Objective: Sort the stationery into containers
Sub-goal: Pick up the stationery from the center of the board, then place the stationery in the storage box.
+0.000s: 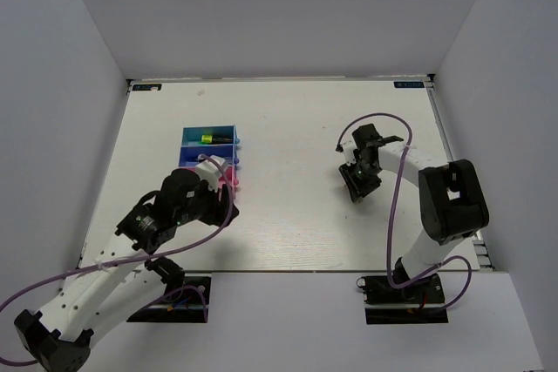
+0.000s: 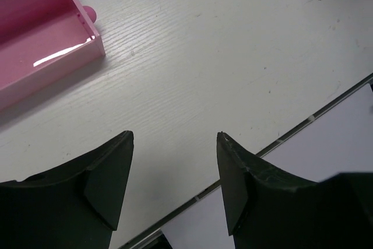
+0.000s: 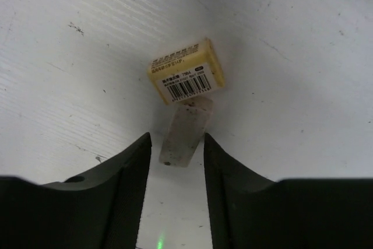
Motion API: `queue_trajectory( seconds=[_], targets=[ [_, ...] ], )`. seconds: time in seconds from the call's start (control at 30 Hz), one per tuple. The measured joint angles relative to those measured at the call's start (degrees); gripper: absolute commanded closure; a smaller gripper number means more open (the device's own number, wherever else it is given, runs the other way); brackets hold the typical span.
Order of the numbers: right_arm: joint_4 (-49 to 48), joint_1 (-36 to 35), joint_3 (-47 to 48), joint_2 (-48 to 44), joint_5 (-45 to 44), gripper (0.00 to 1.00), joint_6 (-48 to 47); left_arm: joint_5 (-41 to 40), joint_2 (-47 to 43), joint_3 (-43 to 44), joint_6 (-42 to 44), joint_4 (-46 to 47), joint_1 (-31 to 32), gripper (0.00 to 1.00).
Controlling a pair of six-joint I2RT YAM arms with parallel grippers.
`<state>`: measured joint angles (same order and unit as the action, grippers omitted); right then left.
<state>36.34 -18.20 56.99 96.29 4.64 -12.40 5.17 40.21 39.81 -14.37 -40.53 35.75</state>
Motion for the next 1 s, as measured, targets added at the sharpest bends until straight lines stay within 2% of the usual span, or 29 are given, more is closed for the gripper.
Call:
queue_trajectory(
  seconds=[0.03, 0.07, 0.13, 0.17, 0.33, 0.5, 0.57, 0.7, 0.87, 1.0],
  targets=[
    [-0.1, -0.2, 0.1, 0.2, -0.3, 0.62, 0.1, 0.0, -0.5, 0.0, 0.0, 0.0, 0.0, 0.31],
    [-0.2, -0.3, 0.2, 0.3, -0.7, 0.74, 0.1, -0.1, -1.0, 0.0, 0.2, 0.0, 0.0, 0.31],
    [-0.3, -0.5, 0.4, 0.6, -1.4, 0.86, 0.2, -0.1, -1.5, 0.2, 0.4, -0.4, 0.0, 0.31],
    [-0.3, -0.5, 0.5, 0.6, -1.6, 1.0, 0.3, -0.2, -1.5, 0.3, 0.4, -0.8, 0.0, 0.31],
    [-0.1, -0.8, 0.6, -0.2, 0.3, 1.0, 0.3, -0.1, -1.5, 3.2, 0.6, -2.4, 0.0, 0.31],
    [3.3, -4.8, 3.7, -2.2, 12.0, 1.0, -3.5, 1.5, -0.6, 11.0, 0.6, -2.9, 0.0, 0.31],
    [6.6, -7.3, 9.2, -1.8, 17.5, 1.0, -6.0, 2.5, 0.1, 14.6, 0.5, -2.4, 0.0, 0.31],
    [10.8, -13.1, 26.1, 3.1, 27.6, 1.0, -10.0, 4.3, 0.2, 17.8, 0.2, -0.4, 0.0, 0.29],
    [10.4, -19.5, 44.2, 14.2, 38.4, 1.0, -7.7, 5.6, 0.2, 18.4, -0.3, 1.0, 0.0, 0.29],
    [6.6, -23.9, 49.8, 21.2, 42.0, 1.0, -5.0, 6.0, 0.7, 19.5, -0.7, 1.2, 0.0, 0.29]
  ],
)
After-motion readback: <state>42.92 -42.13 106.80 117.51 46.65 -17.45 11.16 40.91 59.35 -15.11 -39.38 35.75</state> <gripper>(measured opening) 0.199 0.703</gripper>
